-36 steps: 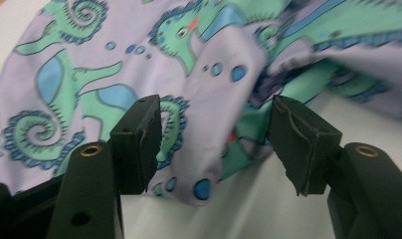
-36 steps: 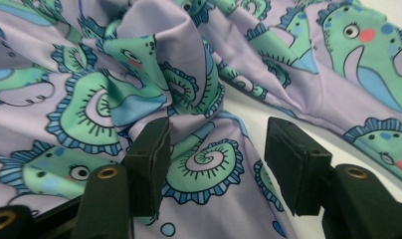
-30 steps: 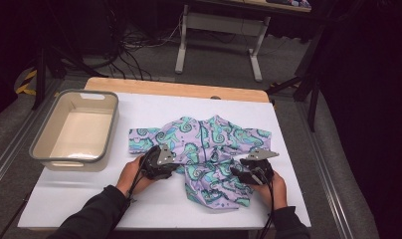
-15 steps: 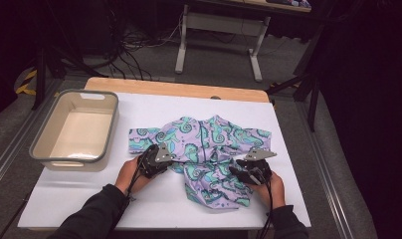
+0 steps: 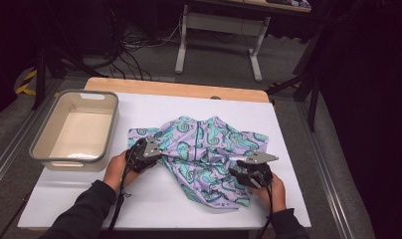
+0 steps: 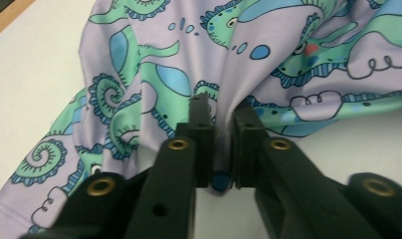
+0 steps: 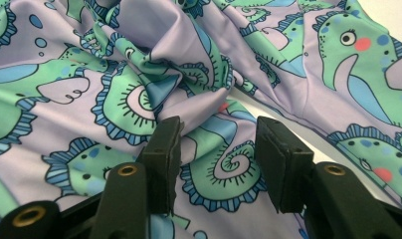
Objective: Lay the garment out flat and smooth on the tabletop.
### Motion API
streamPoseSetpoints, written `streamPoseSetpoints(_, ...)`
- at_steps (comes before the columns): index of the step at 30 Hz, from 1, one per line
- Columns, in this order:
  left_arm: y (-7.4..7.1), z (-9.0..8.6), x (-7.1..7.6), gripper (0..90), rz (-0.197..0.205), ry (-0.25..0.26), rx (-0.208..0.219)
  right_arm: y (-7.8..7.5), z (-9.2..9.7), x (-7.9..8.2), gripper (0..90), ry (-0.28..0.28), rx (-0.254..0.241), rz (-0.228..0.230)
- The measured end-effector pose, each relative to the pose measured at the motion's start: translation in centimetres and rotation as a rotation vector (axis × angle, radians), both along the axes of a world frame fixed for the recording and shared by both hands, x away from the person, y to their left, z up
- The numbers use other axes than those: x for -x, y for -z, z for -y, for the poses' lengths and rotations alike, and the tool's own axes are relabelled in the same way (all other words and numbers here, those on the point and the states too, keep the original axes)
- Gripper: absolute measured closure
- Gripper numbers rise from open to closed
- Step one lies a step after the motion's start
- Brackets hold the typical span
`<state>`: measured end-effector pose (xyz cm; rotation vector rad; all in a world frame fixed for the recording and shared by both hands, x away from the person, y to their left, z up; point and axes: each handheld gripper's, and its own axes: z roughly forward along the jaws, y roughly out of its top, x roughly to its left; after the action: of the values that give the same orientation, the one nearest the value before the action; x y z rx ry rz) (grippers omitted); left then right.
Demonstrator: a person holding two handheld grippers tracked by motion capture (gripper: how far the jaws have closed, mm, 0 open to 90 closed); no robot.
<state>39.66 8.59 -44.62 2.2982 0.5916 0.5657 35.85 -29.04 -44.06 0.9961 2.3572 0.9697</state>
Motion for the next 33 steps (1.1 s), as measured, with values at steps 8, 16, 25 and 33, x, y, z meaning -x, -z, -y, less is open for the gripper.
streamPoseSetpoints(8,-2.7,0.5,3.3,53.7,0.043,0.132,0.176,-0.6,0.1,1.2,54.2,0.014,0.0,0.037)
streamPoseSetpoints(16,-1.0,6.7,7.5,52.8,-0.062,0.406,0.133,-0.5,0.1,1.8,57.9,-0.003,0.015,0.031)
streamPoseSetpoints(25,1.4,10.0,7.8,55.4,-0.112,0.44,0.025,0.6,1.0,0.9,47.7,0.091,0.074,0.005)
streamPoseSetpoints(33,1.2,9.1,7.5,82.5,-0.139,0.473,0.0,0.5,1.4,0.8,82.2,0.035,0.032,-0.076)
